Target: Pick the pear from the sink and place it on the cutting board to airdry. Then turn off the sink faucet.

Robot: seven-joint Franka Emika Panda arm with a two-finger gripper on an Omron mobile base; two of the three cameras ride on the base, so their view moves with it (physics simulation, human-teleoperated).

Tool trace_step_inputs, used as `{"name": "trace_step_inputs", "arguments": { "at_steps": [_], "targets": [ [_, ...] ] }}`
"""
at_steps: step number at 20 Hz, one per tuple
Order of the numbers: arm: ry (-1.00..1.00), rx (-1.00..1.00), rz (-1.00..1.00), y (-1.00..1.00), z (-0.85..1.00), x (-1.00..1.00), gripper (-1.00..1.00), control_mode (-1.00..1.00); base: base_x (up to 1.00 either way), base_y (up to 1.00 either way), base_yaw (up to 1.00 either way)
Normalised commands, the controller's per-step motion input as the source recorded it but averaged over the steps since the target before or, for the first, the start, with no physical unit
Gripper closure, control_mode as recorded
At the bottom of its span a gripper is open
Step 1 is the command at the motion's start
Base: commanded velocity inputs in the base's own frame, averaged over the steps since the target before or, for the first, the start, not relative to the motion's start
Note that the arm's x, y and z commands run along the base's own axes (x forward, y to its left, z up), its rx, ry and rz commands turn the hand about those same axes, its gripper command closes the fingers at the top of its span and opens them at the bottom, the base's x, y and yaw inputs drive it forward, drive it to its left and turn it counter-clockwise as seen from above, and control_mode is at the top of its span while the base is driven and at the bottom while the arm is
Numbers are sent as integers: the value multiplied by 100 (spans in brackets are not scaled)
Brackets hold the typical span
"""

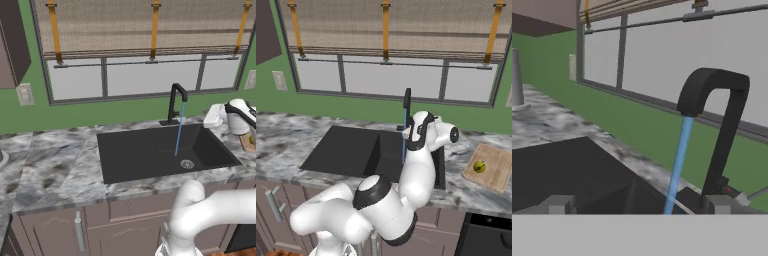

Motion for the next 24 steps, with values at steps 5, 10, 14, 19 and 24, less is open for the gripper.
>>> {"name": "trace_step_inputs", "arguments": {
  "at_steps": [5, 10, 14, 19, 24],
  "targets": [
    [9, 0, -4, 0, -8, 28, -100, -100, 0, 0, 0],
    [4, 5, 0, 0, 0, 20, -100, -100, 0, 0, 0],
    [4, 11, 0, 0, 0, 27, -100, -100, 0, 0, 0],
    [6, 12, 0, 0, 0, 27, -100, -100, 0, 0, 0],
    [3, 9, 0, 0, -1, 23, -100, -100, 0, 0, 0]
  ]
}}
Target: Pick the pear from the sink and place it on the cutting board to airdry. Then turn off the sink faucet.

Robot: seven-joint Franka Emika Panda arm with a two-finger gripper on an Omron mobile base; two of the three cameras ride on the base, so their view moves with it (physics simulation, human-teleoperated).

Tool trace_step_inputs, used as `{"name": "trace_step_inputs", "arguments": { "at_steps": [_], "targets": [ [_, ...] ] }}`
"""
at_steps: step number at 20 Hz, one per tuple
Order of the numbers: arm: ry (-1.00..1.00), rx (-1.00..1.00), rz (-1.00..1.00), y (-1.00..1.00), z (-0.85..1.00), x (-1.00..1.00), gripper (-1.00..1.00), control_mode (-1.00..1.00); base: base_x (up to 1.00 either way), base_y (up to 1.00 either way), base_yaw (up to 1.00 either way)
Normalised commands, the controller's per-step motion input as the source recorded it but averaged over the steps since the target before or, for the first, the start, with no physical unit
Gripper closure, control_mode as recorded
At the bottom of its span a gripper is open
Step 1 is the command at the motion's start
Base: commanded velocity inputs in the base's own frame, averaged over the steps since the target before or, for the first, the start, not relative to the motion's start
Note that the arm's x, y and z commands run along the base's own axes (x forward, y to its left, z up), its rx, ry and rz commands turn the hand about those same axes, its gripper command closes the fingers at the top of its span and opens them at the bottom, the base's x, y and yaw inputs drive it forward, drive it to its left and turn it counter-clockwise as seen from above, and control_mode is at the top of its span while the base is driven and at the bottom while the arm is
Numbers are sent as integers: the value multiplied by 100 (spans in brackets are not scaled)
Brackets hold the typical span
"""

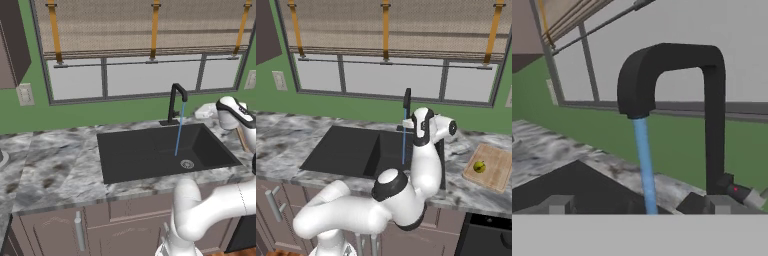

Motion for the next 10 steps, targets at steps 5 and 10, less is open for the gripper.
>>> {"name": "trace_step_inputs", "arguments": {
  "at_steps": [5, 10],
  "targets": [
    [0, 3, 0, -1, -5, 12, -100, -100, 0, 0, 0],
    [0, 0, 0, -3, -23, 0, -100, -100, 0, 0, 0]
  ]
}}
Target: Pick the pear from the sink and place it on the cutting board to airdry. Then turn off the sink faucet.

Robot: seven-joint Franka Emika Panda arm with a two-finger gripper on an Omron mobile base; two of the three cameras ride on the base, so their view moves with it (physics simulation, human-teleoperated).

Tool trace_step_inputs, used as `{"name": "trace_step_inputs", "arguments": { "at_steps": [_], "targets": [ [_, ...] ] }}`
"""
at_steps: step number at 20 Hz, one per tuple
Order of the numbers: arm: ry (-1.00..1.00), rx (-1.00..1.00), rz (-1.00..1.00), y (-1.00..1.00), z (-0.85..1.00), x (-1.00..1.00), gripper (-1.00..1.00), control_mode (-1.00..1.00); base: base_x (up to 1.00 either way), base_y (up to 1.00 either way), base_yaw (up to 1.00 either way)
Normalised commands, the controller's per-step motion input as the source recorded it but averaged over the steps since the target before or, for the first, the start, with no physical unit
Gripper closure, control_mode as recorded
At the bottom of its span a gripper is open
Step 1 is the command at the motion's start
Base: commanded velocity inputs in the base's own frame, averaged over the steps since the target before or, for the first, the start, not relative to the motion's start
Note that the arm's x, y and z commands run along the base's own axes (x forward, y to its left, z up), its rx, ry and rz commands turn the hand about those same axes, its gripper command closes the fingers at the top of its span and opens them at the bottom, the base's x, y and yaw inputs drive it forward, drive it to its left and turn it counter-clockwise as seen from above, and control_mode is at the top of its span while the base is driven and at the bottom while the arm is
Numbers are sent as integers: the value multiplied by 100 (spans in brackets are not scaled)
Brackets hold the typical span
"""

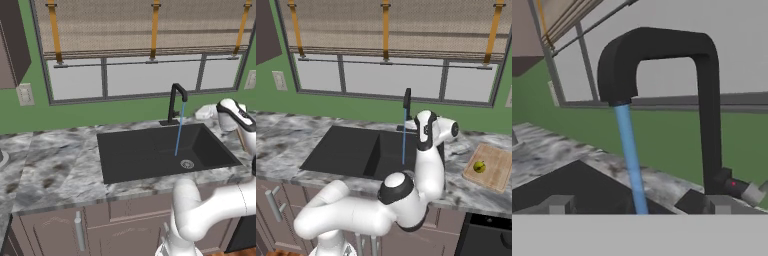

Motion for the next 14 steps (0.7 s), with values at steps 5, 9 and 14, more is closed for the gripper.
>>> {"name": "trace_step_inputs", "arguments": {
  "at_steps": [5, 9, 14],
  "targets": [
    [0, 0, 0, -1, -31, 3, -100, -100, 0, 0, 0],
    [-4, 0, 0, 0, -10, 17, -100, -100, 0, 0, 0],
    [-3, 1, 0, -3, 0, 22, -100, -100, 0, 0, 0]
  ]
}}
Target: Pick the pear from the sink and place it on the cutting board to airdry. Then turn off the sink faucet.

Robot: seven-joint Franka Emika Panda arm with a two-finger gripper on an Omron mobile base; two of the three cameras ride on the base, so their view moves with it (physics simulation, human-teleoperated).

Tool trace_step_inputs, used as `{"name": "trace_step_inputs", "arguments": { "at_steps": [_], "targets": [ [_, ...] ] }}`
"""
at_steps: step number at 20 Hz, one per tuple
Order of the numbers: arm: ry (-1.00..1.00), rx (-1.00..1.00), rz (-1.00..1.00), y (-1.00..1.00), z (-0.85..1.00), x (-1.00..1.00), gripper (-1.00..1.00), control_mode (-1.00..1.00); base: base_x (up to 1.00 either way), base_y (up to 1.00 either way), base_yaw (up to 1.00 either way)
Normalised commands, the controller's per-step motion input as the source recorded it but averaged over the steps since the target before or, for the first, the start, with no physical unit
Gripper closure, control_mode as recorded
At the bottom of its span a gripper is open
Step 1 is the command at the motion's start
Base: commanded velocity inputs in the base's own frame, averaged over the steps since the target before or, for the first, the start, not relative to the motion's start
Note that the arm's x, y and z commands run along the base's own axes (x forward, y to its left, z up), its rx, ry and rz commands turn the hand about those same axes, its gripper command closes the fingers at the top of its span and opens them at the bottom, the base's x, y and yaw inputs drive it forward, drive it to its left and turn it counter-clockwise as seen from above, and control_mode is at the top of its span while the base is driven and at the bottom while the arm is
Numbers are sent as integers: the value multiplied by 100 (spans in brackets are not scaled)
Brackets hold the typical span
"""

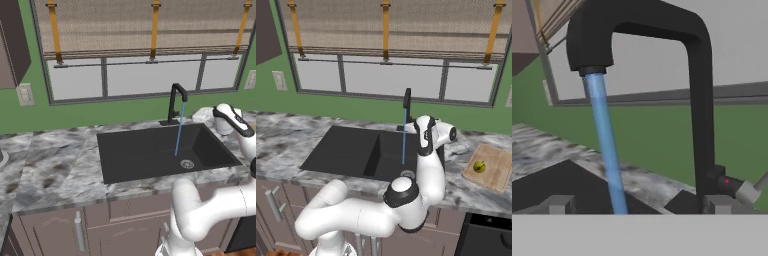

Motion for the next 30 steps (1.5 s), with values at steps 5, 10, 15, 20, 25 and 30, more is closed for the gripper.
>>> {"name": "trace_step_inputs", "arguments": {
  "at_steps": [5, 10, 15, 20, 25, 30],
  "targets": [
    [-2, 0, 1, -8, 0, 19, -100, -100, 0, 0, 0],
    [-2, 0, 1, -14, 0, 16, -100, -100, 0, 0, 0],
    [-5, 0, 2, -6, 0, 19, -100, -100, 0, 0, 0],
    [-8, 0, 2, 0, 0, 20, -100, -100, 0, 0, 0],
    [-3, 0, 1, -5, 0, 17, -100, -100, 0, 0, 0],
    [0, 0, 0, -18, -4, 10, -100, -100, 0, 0, 0]
  ]
}}
